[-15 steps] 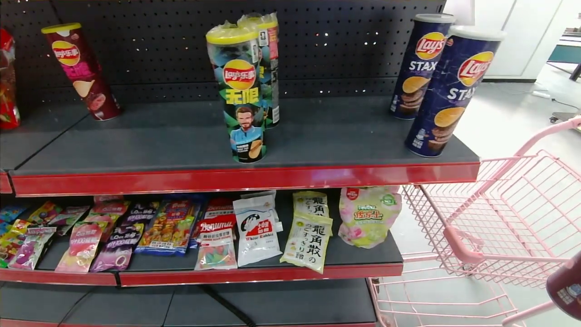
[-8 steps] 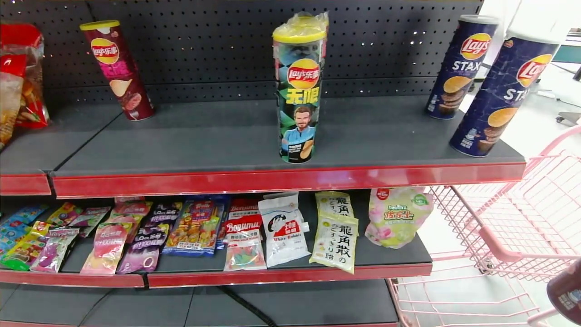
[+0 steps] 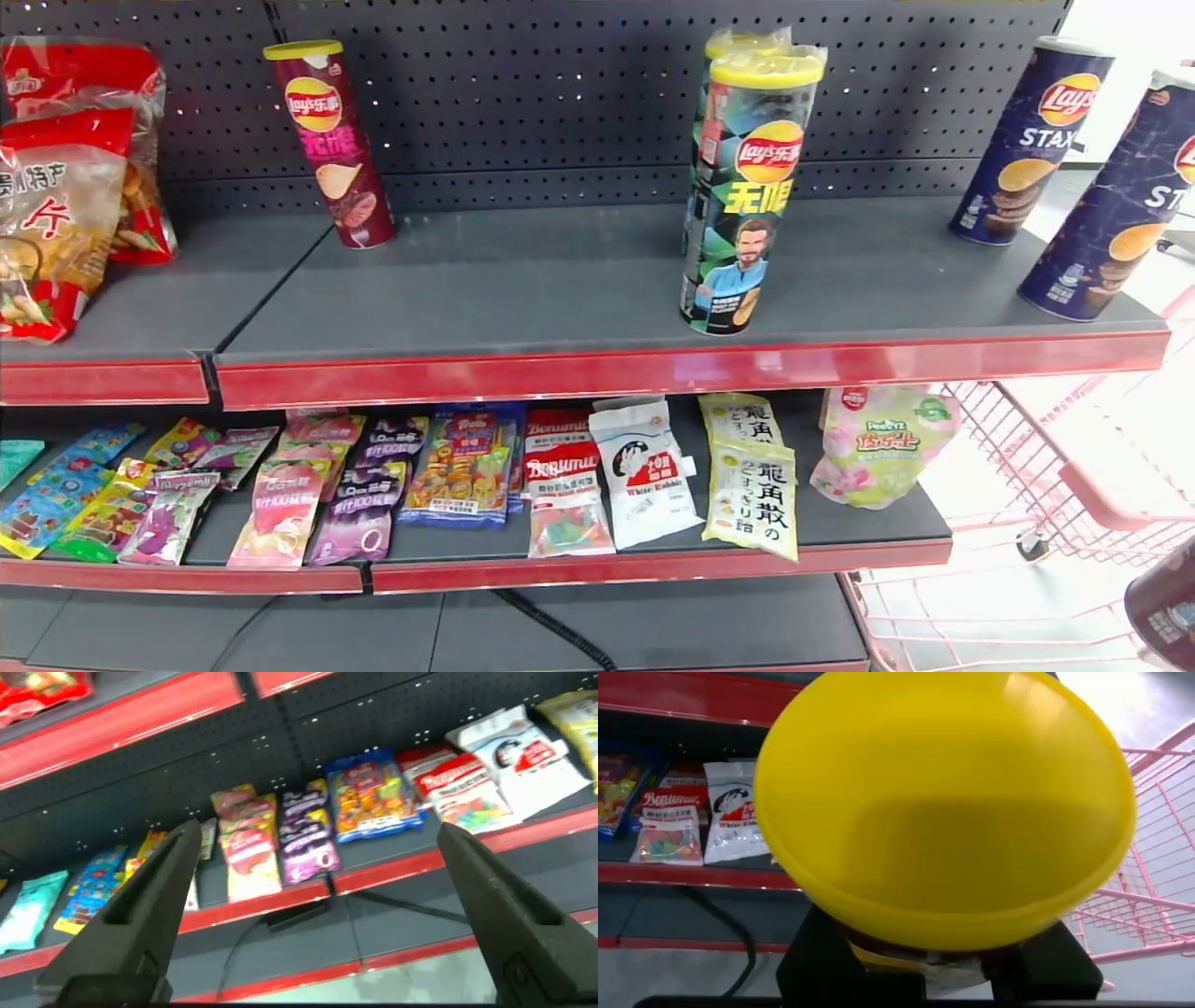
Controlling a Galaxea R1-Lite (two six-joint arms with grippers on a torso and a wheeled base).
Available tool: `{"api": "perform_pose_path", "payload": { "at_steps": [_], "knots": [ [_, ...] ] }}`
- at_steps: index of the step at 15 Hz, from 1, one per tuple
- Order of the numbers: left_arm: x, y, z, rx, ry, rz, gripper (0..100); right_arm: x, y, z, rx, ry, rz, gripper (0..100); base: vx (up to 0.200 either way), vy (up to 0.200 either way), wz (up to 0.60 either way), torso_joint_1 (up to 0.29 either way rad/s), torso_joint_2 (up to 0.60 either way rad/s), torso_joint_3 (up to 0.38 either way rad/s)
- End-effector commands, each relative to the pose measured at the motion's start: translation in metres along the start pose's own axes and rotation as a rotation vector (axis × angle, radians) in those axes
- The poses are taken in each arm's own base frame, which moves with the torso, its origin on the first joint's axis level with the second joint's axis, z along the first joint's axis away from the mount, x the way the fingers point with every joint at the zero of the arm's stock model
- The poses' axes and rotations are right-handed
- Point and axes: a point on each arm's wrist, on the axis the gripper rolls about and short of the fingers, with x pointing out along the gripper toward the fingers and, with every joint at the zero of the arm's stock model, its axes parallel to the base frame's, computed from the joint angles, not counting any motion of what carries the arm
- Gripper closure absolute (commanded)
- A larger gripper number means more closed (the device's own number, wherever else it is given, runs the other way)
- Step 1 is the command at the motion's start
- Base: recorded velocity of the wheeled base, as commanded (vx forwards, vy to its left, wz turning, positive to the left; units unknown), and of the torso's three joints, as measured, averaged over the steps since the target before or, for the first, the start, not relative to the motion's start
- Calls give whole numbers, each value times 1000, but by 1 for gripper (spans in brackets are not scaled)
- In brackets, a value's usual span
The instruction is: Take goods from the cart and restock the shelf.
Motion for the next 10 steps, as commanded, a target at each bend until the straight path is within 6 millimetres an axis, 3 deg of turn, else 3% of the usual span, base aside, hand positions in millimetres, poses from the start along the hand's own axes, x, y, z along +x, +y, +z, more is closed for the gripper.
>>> {"api": "perform_pose_path", "payload": {
  "at_steps": [1,10],
  "knots": [
    [0,0,0,0,1,0,0,-3,1,-2,-5,-15,14,100,0,200,0,2,2,-2],
    [-1,0,2,0,-8,3,0,-8,2,-3,-47,-41,73,100,0,200,0,1,1,3]
  ]
}}
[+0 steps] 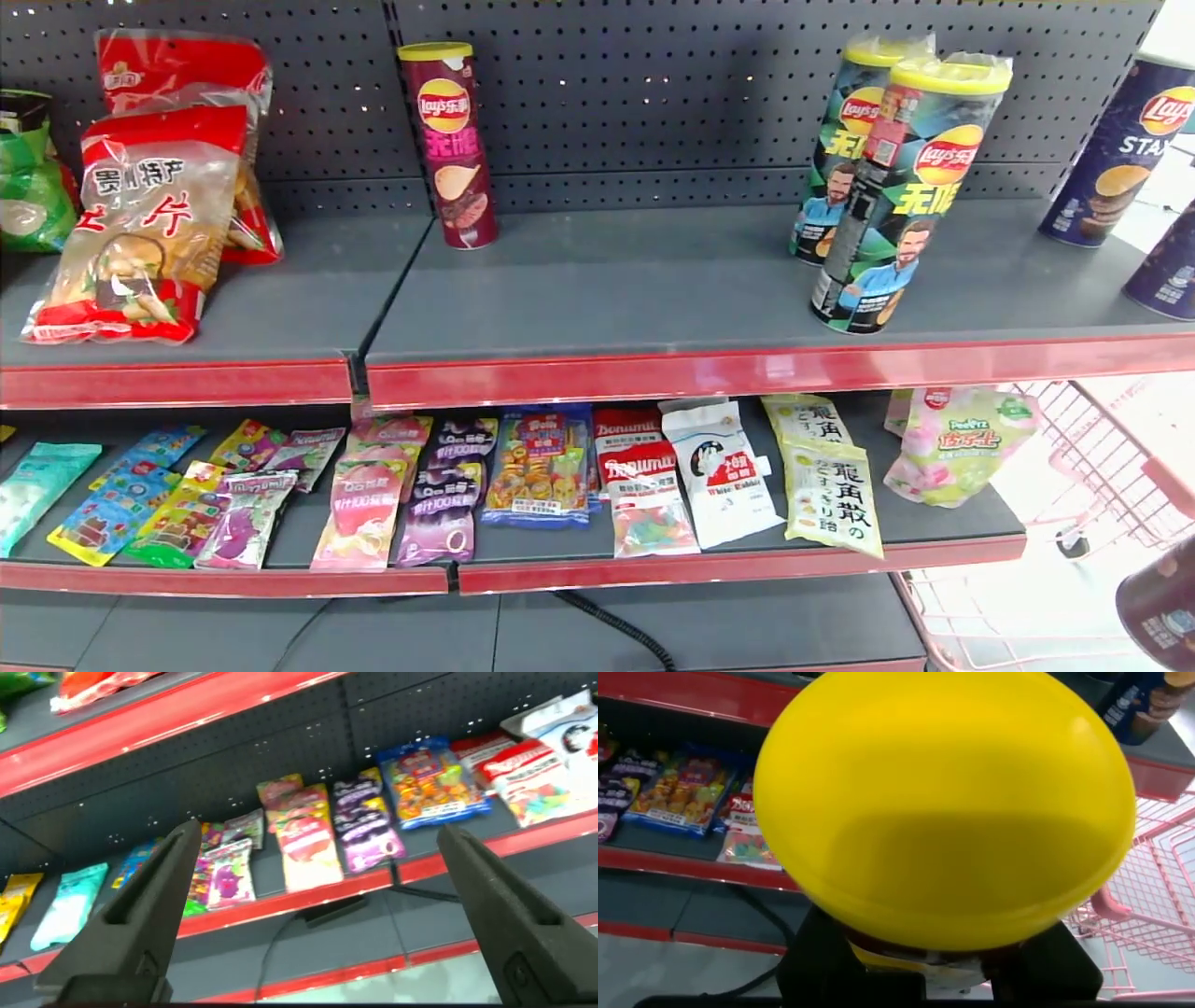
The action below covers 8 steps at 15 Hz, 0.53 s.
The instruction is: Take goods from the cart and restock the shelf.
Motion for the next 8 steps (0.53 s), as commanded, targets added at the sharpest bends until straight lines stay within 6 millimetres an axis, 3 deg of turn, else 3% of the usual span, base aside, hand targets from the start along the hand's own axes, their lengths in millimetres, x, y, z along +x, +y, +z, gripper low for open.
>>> {"api": "perform_pose_path", "payload": {
  "at_steps": [1,7,8],
  "knots": [
    [0,0,0,0,-1,1,0,0,0,-2,0,4,2,100,0,200,0,2,-2,7],
    [-1,0,1,2,-6,2,0,-3,1,-3,-2,-5,-2,100,0,200,0,2,4,2],
    [-1,0,1,4,-7,3,0,-3,1,-3,-4,-5,-2,100,0,0,0,0,0,0]
  ]
}}
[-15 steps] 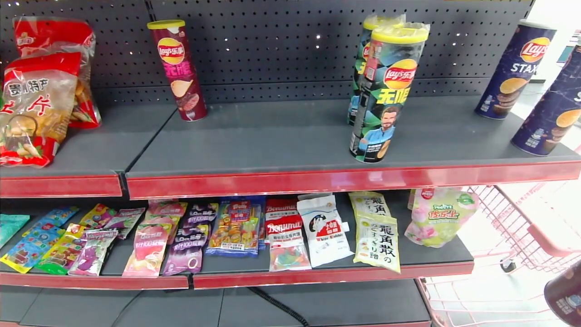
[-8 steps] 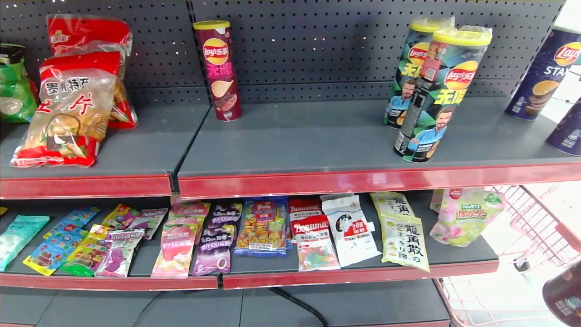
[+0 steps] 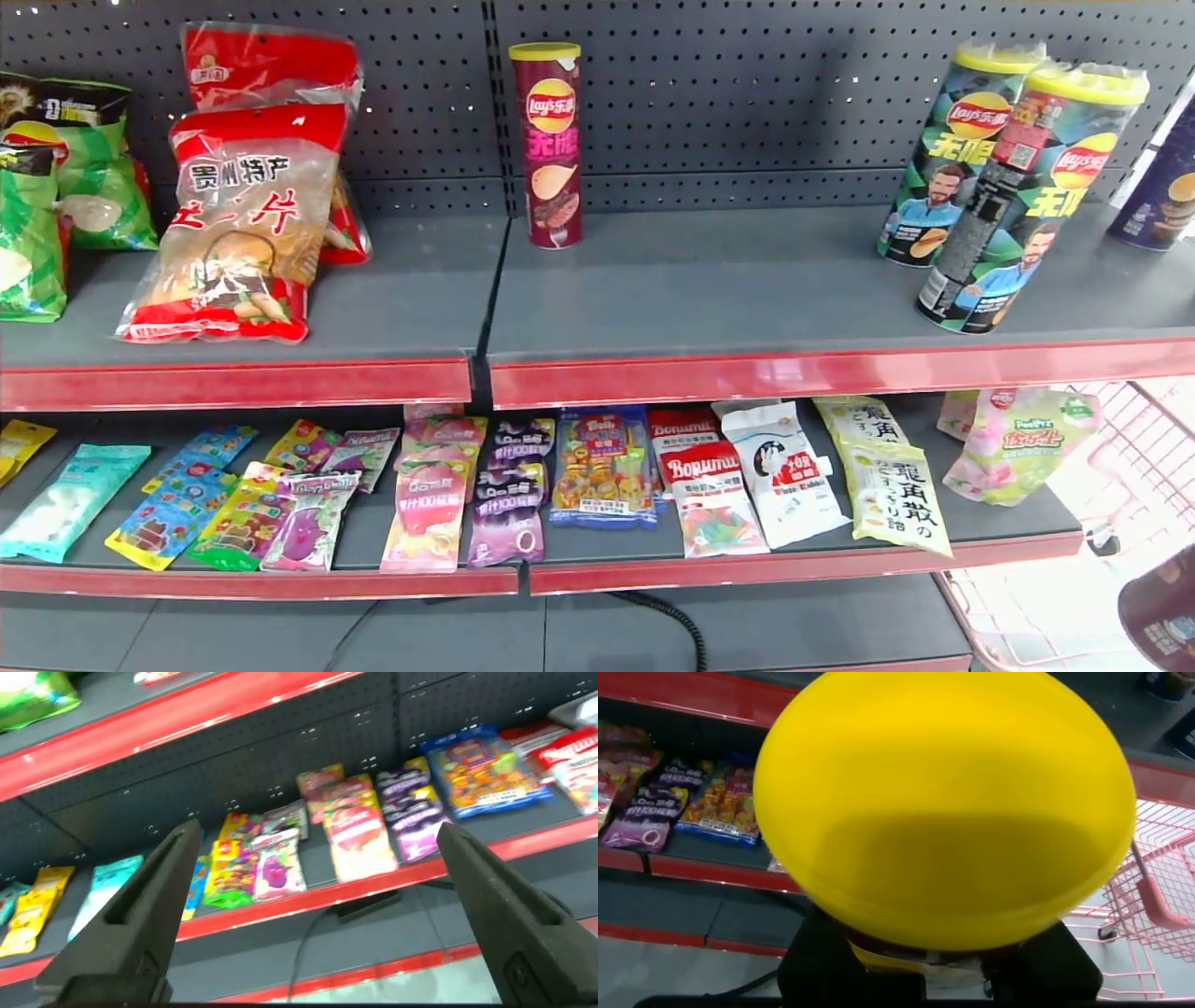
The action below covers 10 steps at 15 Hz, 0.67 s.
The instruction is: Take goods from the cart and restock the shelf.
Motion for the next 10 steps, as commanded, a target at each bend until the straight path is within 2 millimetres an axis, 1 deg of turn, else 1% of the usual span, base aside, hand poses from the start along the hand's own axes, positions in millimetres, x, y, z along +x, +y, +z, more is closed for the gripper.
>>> {"api": "perform_pose_path", "payload": {
  "at_steps": [1,3,5,8,10],
  "knots": [
    [0,0,0,0,-3,1,0,0,0,0,-7,0,1,100,0,0,0,0,0,0],
    [-1,0,0,0,-6,2,0,0,0,0,-19,-1,3,100,0,0,0,11,-33,-28],
    [-1,0,0,1,-7,2,0,0,0,0,-19,1,3,100,0,0,0,127,-347,-232],
    [-1,0,0,1,-7,2,0,1,0,0,-19,2,3,100,0,0,0,175,-538,-341],
    [-1,0,0,1,-7,2,0,1,0,-1,-19,4,4,100,0,0,0,241,-613,-391]
  ]
}}
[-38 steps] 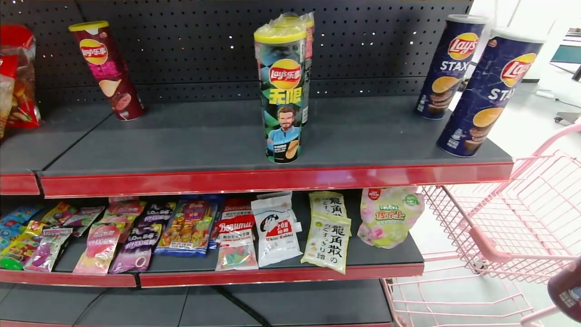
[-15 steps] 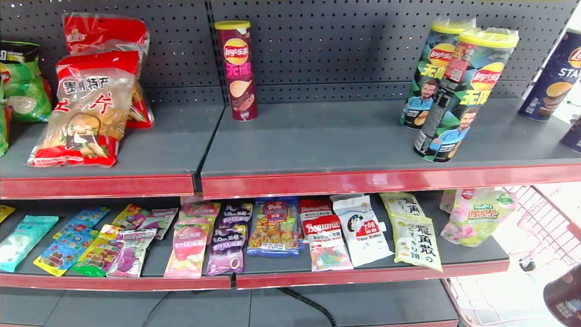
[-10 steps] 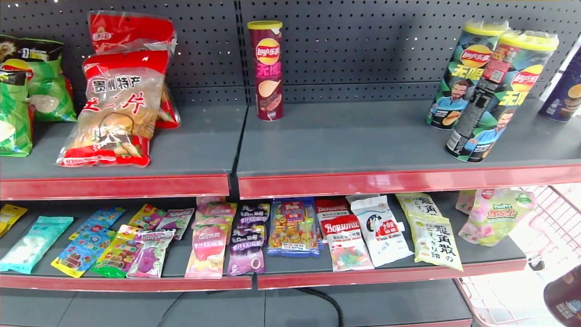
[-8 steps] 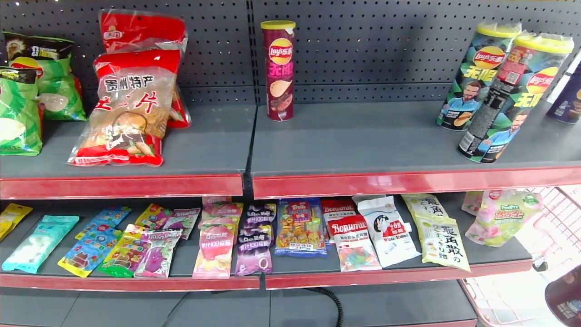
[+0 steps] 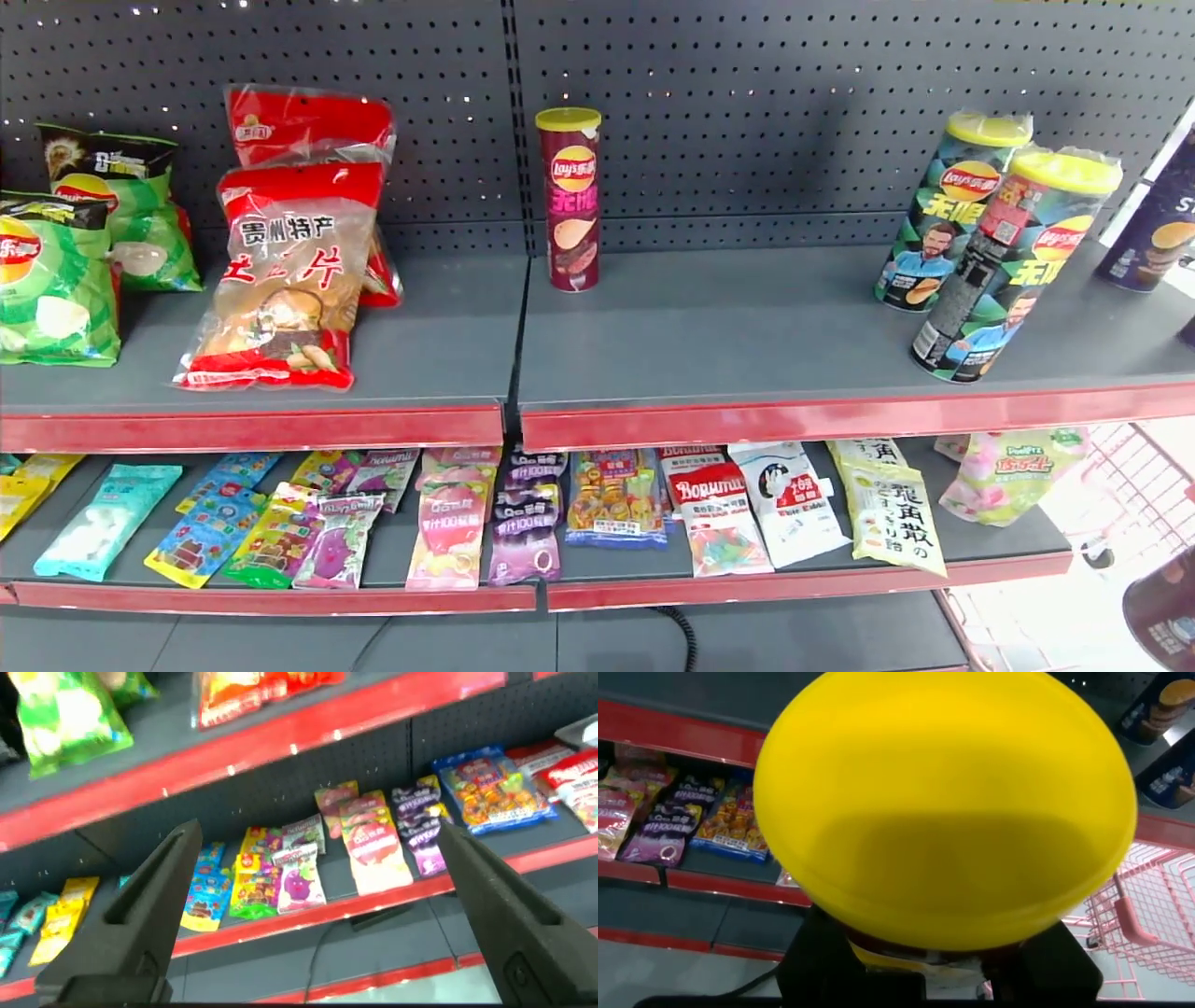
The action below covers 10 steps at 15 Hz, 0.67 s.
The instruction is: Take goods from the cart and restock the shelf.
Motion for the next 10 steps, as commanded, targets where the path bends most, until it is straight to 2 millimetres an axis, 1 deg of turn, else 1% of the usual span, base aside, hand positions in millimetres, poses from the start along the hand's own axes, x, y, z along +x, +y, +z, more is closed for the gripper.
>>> {"api": "perform_pose_path", "payload": {
  "at_steps": [1,7,9,10],
  "knots": [
    [0,0,0,0,1,-1,0,1,0,0,0,6,3,100,0,0,0,212,-515,-325],
    [0,0,-1,0,3,-1,0,1,1,-3,0,12,4,100,0,0,0,163,-401,-246],
    [0,0,-1,0,3,-1,0,2,2,-8,0,27,2,100,0,0,0,151,-378,-220],
    [0,0,0,-1,4,-1,0,1,3,-11,-18,24,4,100,0,0,0,56,-105,-66]
  ]
}}
